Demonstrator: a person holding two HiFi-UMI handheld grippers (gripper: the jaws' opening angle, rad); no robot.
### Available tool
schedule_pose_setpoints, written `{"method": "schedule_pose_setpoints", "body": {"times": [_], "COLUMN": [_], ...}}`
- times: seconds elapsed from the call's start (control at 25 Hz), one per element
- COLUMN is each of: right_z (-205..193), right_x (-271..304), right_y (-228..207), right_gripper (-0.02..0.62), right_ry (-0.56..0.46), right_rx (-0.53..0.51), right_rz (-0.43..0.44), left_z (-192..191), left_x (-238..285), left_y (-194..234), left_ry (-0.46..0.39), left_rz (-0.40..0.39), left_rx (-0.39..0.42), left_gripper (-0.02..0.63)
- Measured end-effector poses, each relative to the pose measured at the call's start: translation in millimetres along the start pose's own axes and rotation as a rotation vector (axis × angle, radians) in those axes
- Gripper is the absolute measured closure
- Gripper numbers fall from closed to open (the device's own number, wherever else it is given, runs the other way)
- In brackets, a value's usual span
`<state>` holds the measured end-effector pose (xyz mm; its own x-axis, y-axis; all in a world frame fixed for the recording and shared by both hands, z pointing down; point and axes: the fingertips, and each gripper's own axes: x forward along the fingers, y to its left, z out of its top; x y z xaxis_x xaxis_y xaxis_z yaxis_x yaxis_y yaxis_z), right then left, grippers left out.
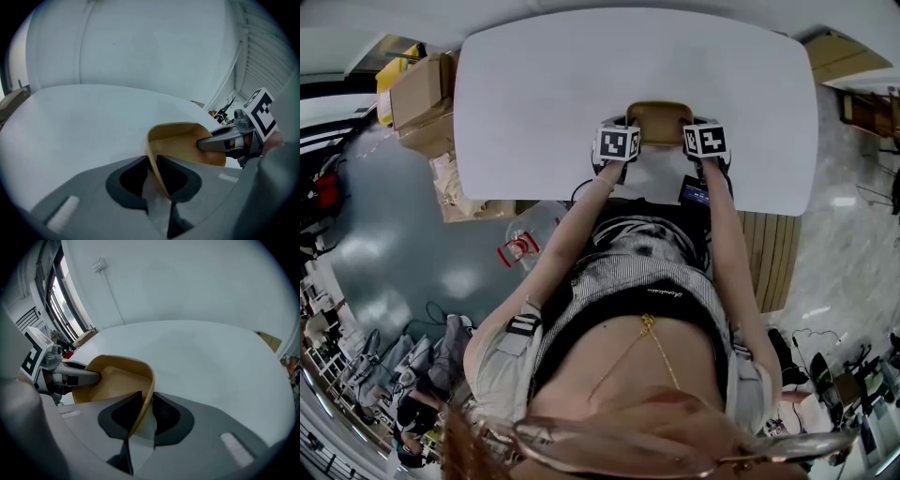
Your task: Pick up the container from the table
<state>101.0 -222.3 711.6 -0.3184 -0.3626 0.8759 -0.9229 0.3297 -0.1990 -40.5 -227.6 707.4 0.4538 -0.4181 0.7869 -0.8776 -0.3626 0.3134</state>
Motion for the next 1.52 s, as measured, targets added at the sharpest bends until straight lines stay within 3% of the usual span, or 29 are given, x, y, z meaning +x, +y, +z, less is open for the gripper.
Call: {"method": "schedule_pose_setpoints", "body": {"times": [0.76,1.04,1.52], "right_z": [-0.4,1.3,8.6], "right_x": [1.6,-1.4,-19.6], "right_y": [0.5,-1.2,0.7], "right_gripper": [0.495,0.509,0.538], "right_ry": [-0.017,-0.051,-0.037], "right_rx": [0.020,0.114,0.053], "right_rz": [-0.005,0.012,-0.040], "left_z": [-0.9,1.2,12.6], "left_x": [1.1,-0.9,-21.6], "left_y": [2.3,1.1,-5.5], "left_ry": [-0.006,0.007,-0.004], "left_rz": [0.012,0.028,0.046], "left_rx": [-0.011,-0.040,0.014], "left_gripper": [0.540,0.548,0.572]}}
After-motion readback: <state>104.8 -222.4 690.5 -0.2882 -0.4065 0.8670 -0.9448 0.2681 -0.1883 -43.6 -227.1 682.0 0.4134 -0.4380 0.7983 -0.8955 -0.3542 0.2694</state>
